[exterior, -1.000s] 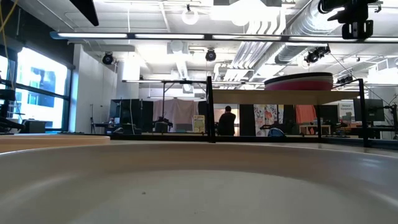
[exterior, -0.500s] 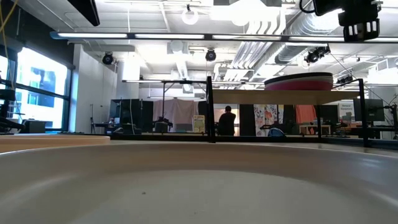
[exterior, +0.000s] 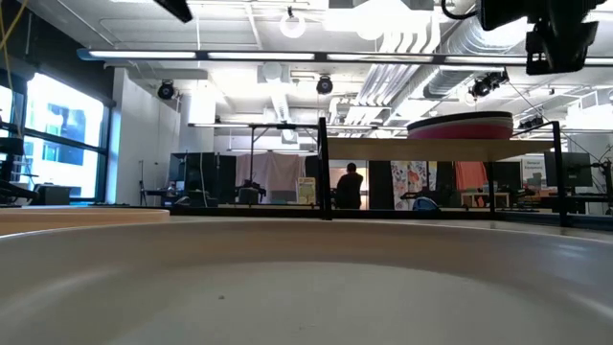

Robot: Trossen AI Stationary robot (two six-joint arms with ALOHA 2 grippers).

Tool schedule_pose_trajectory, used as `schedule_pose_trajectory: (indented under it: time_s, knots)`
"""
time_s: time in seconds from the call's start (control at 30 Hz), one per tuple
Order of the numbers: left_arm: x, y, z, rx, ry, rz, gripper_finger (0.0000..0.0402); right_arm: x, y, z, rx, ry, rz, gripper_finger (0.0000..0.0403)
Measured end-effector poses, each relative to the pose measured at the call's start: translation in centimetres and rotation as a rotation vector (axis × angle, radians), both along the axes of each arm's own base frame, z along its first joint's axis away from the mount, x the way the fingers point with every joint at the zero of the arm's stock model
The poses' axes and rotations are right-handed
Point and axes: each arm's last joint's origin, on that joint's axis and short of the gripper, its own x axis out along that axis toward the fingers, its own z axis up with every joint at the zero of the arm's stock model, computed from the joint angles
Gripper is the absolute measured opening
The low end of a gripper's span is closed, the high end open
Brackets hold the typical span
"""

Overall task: Place and stack plates onto a shelf
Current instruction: Put the brown plate onto the shelf

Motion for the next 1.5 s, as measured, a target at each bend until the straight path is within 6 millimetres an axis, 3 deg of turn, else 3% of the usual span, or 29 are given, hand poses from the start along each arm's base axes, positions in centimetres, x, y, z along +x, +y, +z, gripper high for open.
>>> schedule_pose_trajectory:
  time_s: [0.27,0.63,1.07,1.3,1.5]
  knots:
    - [0.3,0.0,0.3,0.07,0.023,-0.06,0.0127,1.6,2.2,-1.9,-0.044,0.083,0.163,0.013]
    - [0.4,-0.1,0.2,-0.005,-0.008,-0.078,0.0127,4.5,6.2,-5.2,-0.096,0.075,0.409,0.013]
    - [0.5,-0.2,0.2,-0.05,-0.035,-0.068,0.0127,5.2,11.5,-9.3,-0.169,0.108,0.631,0.013]
    - [0.5,-0.2,0.2,-0.051,-0.035,-0.067,0.0127,5.3,12.6,-11.2,-0.338,0.131,0.644,0.013]
    - [0.5,-0.2,0.2,-0.053,-0.039,-0.064,0.0127,5.5,12.7,-12.2,-0.383,0.157,0.647,0.013]
